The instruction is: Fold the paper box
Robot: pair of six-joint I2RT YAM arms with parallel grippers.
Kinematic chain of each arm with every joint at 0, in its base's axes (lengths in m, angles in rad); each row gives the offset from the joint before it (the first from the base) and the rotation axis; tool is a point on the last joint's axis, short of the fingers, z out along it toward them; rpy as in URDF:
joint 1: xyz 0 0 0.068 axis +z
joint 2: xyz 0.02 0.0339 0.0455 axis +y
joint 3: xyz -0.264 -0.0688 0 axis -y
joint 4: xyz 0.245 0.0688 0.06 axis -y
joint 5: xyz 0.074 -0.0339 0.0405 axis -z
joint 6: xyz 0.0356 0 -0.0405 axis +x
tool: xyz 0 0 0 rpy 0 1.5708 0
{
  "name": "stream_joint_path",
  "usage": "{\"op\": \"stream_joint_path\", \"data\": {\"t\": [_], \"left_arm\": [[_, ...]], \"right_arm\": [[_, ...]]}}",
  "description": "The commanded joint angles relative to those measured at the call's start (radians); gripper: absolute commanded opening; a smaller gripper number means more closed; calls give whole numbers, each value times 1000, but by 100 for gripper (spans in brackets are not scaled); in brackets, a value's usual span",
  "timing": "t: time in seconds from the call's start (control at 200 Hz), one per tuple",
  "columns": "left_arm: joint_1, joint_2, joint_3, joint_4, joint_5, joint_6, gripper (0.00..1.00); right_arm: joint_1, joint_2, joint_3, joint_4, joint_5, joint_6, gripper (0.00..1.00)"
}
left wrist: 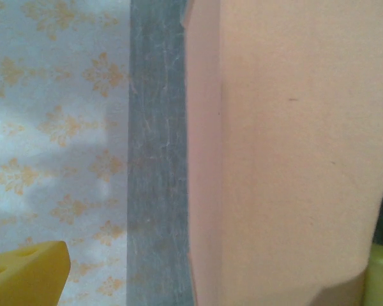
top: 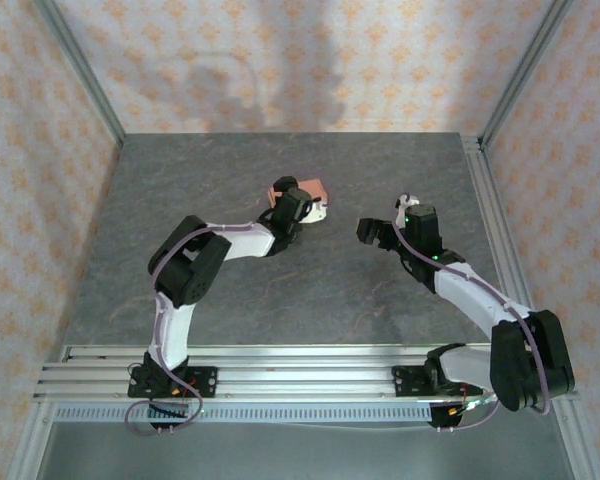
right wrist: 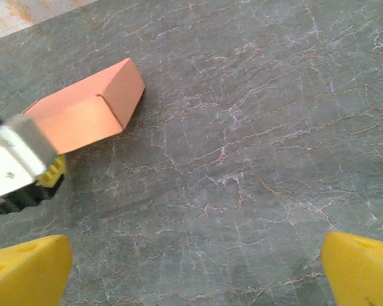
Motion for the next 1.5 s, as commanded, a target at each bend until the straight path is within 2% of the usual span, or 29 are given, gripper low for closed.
{"op": "stream_joint_path", "data": {"t": [0.0, 0.415, 0.571, 0.676, 0.846, 1.111, 1.166, 1.236, 1.306, 1.446, 1.492], "left_arm": [[6, -112, -40, -93, 63, -71, 100], [-6, -256, -98, -325, 217, -171, 100], [3, -332, -154, -260, 286, -278, 100], [51, -384, -169, -236, 343, -427, 100], [150, -476, -239, -162, 337, -650, 100], [354, -621, -432, -48, 240, -980, 100], [391, -629, -477, -24, 226, -1025, 100], [434, -626, -528, 22, 226, -1064, 100], [444, -644, -560, 55, 212, -1049, 100], [480, -635, -631, 125, 229, -1076, 100], [482, -628, -673, 206, 245, -1068, 100]], "right_arm": [[-7, -9, 29, 22, -8, -13, 99], [-10, -1, 44, 24, -11, -19, 99], [-11, 7, 55, 22, -16, -17, 99], [-12, 10, 56, 25, -4, -20, 99], [-41, 11, 27, 87, 43, -27, 99], [-133, 13, -75, 234, 353, -92, 99], [-157, 15, -62, 200, 379, -120, 99], [-157, 34, -83, 254, 438, -212, 99], [-170, 69, -112, 337, 485, -238, 100], [-235, 180, -187, 604, 406, -187, 100], [-245, 212, -187, 621, 385, -182, 100]]}}
